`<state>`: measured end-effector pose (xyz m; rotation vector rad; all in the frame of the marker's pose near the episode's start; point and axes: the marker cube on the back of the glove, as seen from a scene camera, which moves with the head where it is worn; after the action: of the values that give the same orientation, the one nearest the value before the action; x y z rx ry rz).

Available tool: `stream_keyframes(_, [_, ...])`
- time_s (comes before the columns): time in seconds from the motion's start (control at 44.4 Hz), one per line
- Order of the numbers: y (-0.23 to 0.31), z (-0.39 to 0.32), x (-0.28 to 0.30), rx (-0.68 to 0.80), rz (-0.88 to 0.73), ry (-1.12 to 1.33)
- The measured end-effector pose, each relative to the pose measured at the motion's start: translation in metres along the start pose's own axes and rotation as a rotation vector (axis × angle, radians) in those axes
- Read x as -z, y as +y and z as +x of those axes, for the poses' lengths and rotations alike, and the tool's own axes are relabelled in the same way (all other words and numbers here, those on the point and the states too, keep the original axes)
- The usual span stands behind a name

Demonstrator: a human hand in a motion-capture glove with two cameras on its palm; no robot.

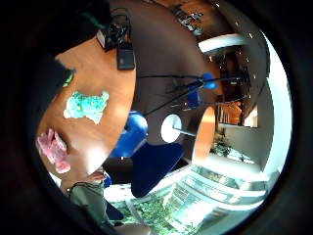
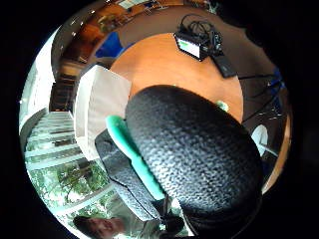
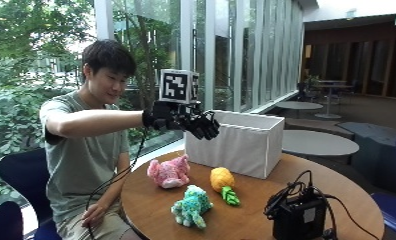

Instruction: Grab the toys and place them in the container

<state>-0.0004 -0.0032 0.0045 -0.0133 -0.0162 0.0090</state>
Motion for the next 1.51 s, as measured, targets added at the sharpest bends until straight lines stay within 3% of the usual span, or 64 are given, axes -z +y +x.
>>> stream_keyframes(0.18, [-0.017,0.005,-0.034,-0.04,-0.082,-0.077])
stream_keyframes(0.36, [-0.037,0.013,-0.106,-0.069,-0.184,-0.078])
stream_keyframes(0.518, [-0.04,0.008,-0.187,0.005,-0.337,-0.045])
stream_keyframes(0.653, [-0.039,0.005,-0.208,0.103,-0.405,-0.16])
stream_keyframes(0.878, [-0.037,-0.01,-0.219,0.13,-0.305,-0.022])
stream_keyframes(1.238, [-0.043,-0.032,-0.219,0.099,-0.218,-0.106])
stream_keyframes(1.509, [-0.045,-0.053,-0.14,0.086,-0.122,-0.078])
